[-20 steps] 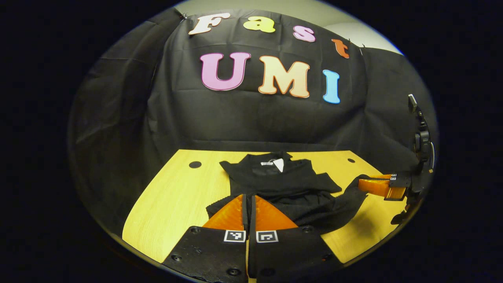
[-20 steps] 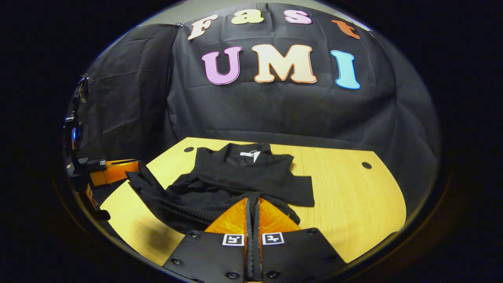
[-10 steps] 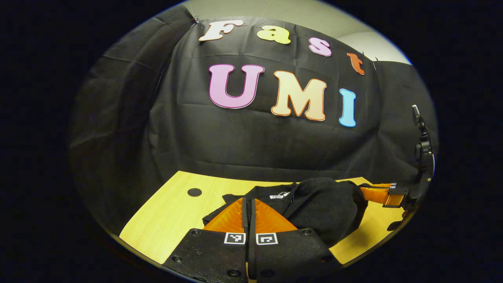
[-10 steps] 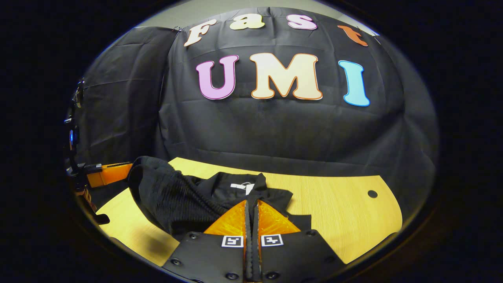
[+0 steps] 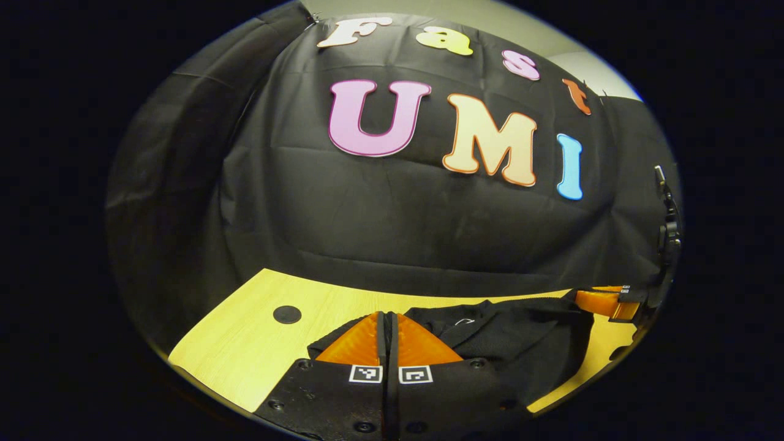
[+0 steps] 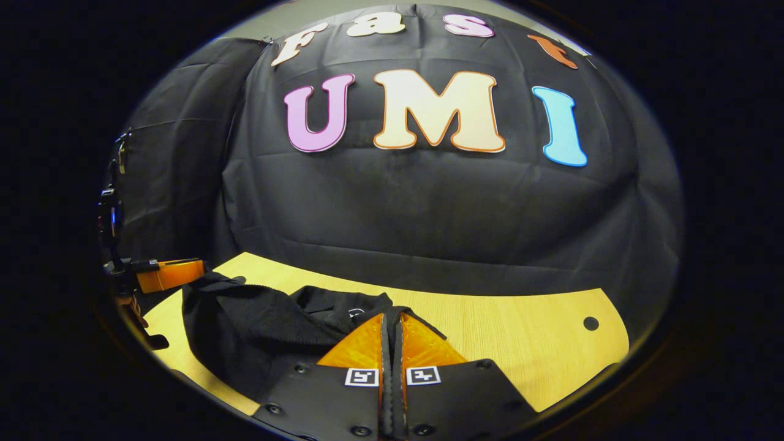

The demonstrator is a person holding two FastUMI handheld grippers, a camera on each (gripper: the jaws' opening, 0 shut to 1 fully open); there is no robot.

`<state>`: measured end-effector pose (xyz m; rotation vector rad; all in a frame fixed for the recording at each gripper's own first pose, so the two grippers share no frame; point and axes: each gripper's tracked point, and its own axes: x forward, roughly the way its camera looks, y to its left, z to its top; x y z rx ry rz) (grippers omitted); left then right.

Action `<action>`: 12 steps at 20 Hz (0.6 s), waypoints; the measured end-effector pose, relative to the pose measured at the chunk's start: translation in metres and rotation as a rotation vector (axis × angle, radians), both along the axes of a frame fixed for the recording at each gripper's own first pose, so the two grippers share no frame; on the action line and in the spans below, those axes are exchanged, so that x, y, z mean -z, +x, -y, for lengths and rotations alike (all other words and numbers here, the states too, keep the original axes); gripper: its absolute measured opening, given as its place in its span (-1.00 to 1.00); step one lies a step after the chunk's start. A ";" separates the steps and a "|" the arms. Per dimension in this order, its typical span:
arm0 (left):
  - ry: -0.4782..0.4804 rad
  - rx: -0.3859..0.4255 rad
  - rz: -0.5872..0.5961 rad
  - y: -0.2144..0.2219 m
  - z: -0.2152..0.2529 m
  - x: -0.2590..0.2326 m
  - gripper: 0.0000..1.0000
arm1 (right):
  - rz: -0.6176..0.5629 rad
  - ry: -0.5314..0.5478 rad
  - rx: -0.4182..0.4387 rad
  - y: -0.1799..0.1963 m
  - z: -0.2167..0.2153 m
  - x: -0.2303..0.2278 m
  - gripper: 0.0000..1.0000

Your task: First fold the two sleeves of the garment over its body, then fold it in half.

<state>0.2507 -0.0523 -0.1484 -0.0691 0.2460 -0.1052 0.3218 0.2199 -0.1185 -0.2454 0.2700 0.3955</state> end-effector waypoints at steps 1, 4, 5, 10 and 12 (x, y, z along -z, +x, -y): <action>0.009 -0.001 -0.014 0.009 0.000 0.008 -1.00 | -0.009 -0.006 0.003 0.008 -0.002 0.007 -0.96; 0.051 -0.005 -0.033 0.023 0.001 0.026 -1.00 | -0.016 -0.025 0.006 0.023 -0.004 0.024 -0.96; 0.067 -0.003 -0.036 0.027 0.001 0.029 -1.00 | -0.022 -0.027 0.007 0.026 -0.004 0.027 -0.96; 0.118 0.011 -0.048 0.032 0.002 0.034 -0.84 | -0.065 0.012 0.030 0.030 0.003 0.034 -0.70; 0.114 0.013 -0.035 0.031 0.003 0.028 -0.55 | -0.063 0.036 0.018 0.027 0.002 0.026 -0.60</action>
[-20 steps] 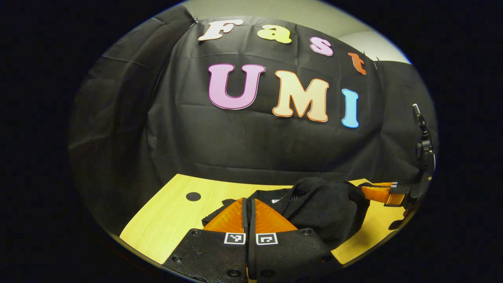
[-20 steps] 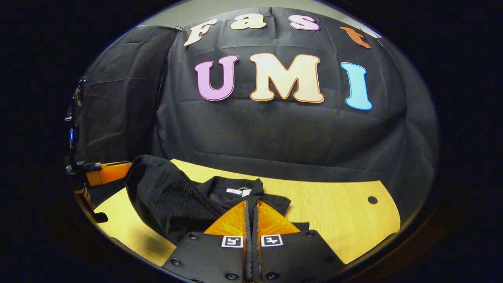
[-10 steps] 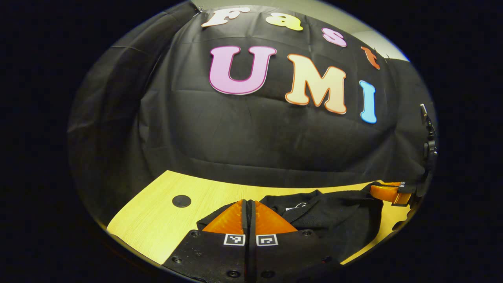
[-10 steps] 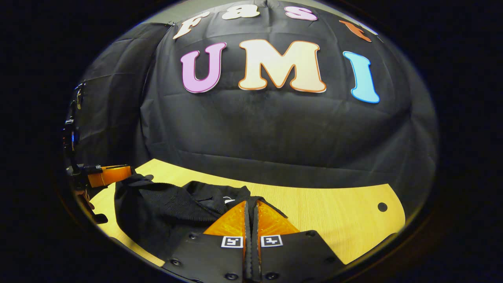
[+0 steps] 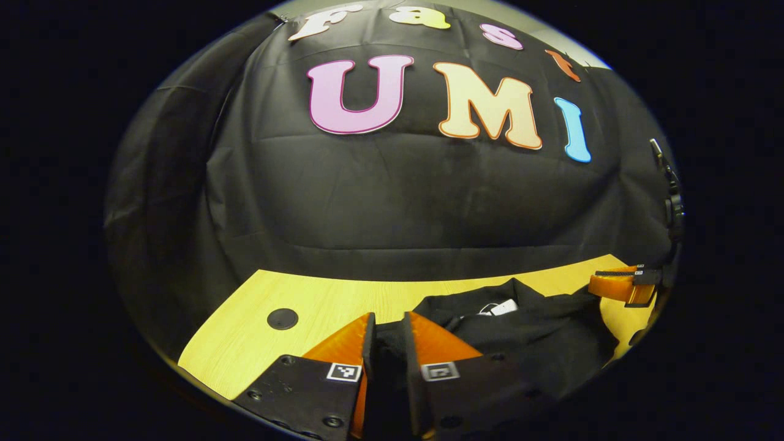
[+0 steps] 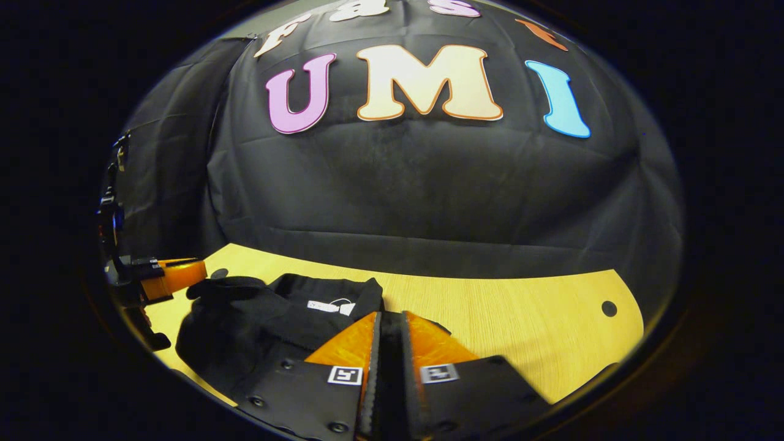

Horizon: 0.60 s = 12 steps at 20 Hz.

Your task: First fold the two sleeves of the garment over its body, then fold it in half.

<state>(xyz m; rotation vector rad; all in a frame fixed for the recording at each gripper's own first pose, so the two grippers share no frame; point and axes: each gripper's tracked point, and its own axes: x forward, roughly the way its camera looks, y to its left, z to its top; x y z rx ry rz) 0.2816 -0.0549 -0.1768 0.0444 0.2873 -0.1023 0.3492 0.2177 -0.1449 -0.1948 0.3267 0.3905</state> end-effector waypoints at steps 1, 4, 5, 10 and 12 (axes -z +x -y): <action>0.005 -0.009 0.007 -0.001 -0.001 -0.004 -0.17 | 0.011 0.005 0.000 0.000 0.001 -0.005 -0.43; 0.050 -0.054 0.007 -0.008 -0.012 -0.014 0.99 | 0.046 -0.016 0.005 -0.009 0.007 -0.021 0.43; 0.045 -0.059 0.009 -0.012 -0.014 -0.018 0.94 | 0.063 -0.029 0.002 -0.014 0.009 -0.026 0.71; 0.007 -0.051 0.107 -0.039 -0.009 -0.079 0.93 | 0.166 -0.012 -0.036 -0.059 0.015 -0.083 1.00; 0.019 -0.045 0.156 -0.054 -0.007 -0.109 0.93 | 0.230 -0.008 -0.047 -0.082 0.022 -0.112 1.00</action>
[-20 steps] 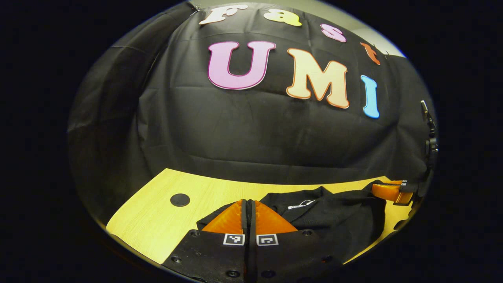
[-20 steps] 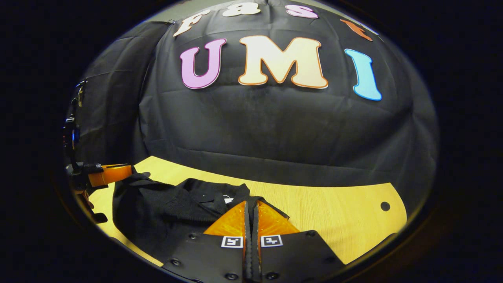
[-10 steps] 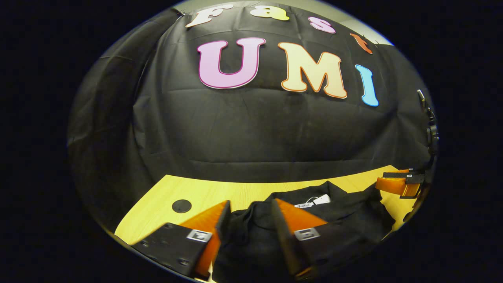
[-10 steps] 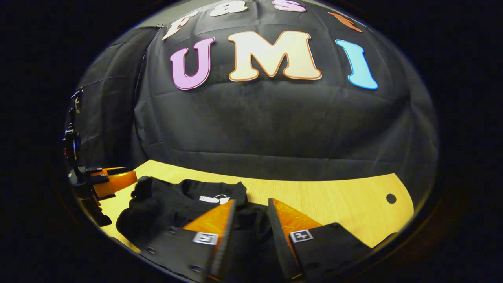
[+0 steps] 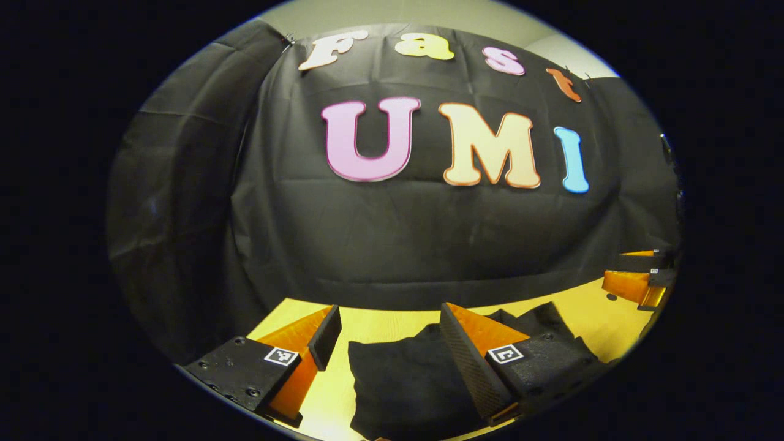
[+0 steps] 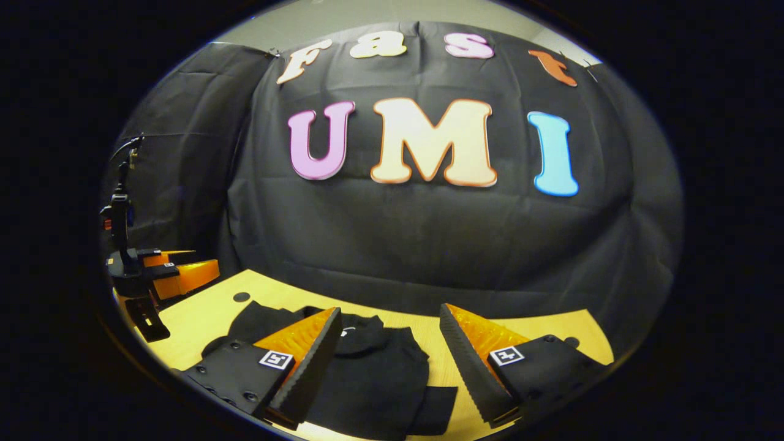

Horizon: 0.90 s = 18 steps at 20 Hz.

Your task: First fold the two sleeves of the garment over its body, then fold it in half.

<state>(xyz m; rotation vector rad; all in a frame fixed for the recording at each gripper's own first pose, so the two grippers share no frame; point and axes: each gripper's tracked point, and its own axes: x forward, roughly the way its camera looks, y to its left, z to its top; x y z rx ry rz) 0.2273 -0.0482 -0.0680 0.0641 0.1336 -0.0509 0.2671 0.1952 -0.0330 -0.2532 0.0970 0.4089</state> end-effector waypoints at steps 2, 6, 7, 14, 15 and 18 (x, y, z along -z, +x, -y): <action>-0.002 0.015 0.075 -0.014 0.005 -0.035 0.92 | 0.038 0.005 -0.006 -0.011 0.011 -0.017 0.99; 0.009 0.037 0.166 -0.058 0.012 -0.085 0.92 | 0.101 0.016 -0.005 -0.066 0.032 -0.048 0.99; -0.002 0.052 0.188 -0.070 0.016 -0.094 0.92 | 0.115 0.016 0.000 -0.084 0.034 -0.060 1.00; 0.025 0.074 0.172 -0.164 -0.001 -0.085 0.94 | 0.118 0.106 -0.002 -0.190 0.060 -0.052 1.00; 0.023 0.066 0.151 -0.175 -0.003 -0.079 0.94 | 0.111 0.114 0.008 -0.200 0.065 -0.046 1.00; -0.019 0.035 0.083 -0.209 -0.009 -0.060 0.96 | 0.054 0.152 0.021 -0.228 0.074 -0.023 0.96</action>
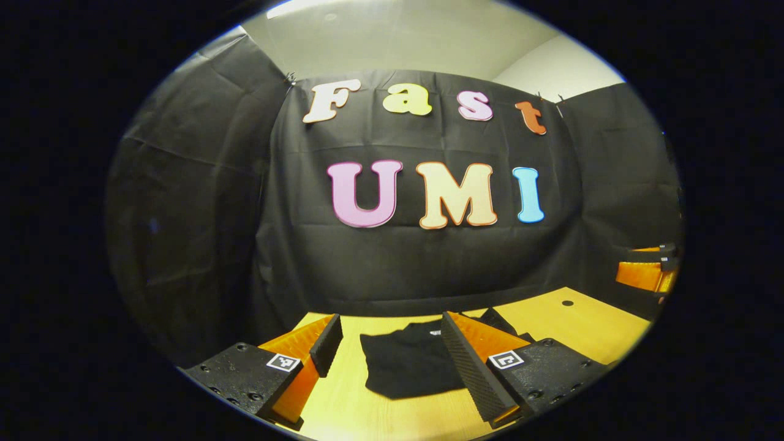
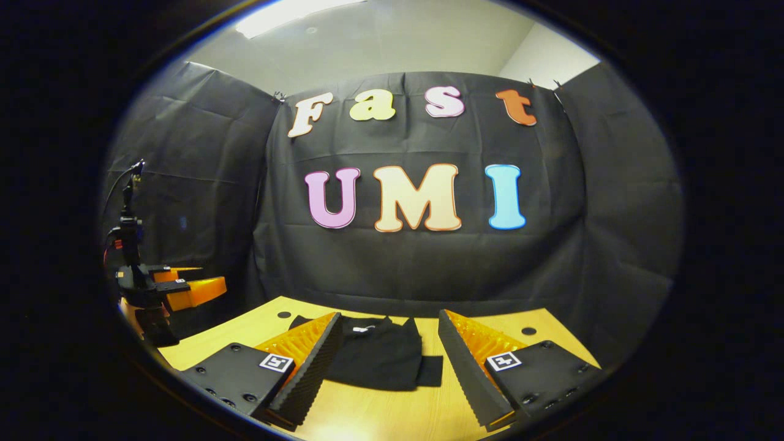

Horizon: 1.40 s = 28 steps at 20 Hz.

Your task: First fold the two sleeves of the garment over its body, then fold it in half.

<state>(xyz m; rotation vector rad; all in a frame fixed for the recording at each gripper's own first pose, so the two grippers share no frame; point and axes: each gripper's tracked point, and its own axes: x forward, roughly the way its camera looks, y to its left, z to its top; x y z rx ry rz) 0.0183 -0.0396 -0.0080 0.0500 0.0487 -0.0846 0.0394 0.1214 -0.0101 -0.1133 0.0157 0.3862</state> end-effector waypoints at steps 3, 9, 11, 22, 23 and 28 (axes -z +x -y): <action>-0.068 -0.035 -0.054 -0.021 -0.006 0.016 0.96 | -0.021 0.065 0.014 -0.019 0.001 0.016 0.96; -0.078 -0.098 -0.054 -0.016 -0.031 0.017 0.84 | -0.023 0.037 0.040 -0.027 0.003 0.028 0.96; -0.069 -0.083 -0.043 -0.014 -0.027 0.014 0.84 | 0.005 0.034 0.047 -0.024 0.003 0.020 0.96; -0.083 -0.061 -0.064 -0.012 -0.029 0.024 0.86 | -0.001 0.029 0.072 -0.033 0.004 0.025 0.96; -0.079 -0.060 -0.066 -0.013 -0.029 0.024 0.86 | 0.000 0.033 0.074 -0.034 0.004 0.025 0.96; -0.071 -0.050 -0.069 -0.013 -0.029 0.026 0.84 | -0.001 0.039 0.086 -0.034 0.006 0.025 0.96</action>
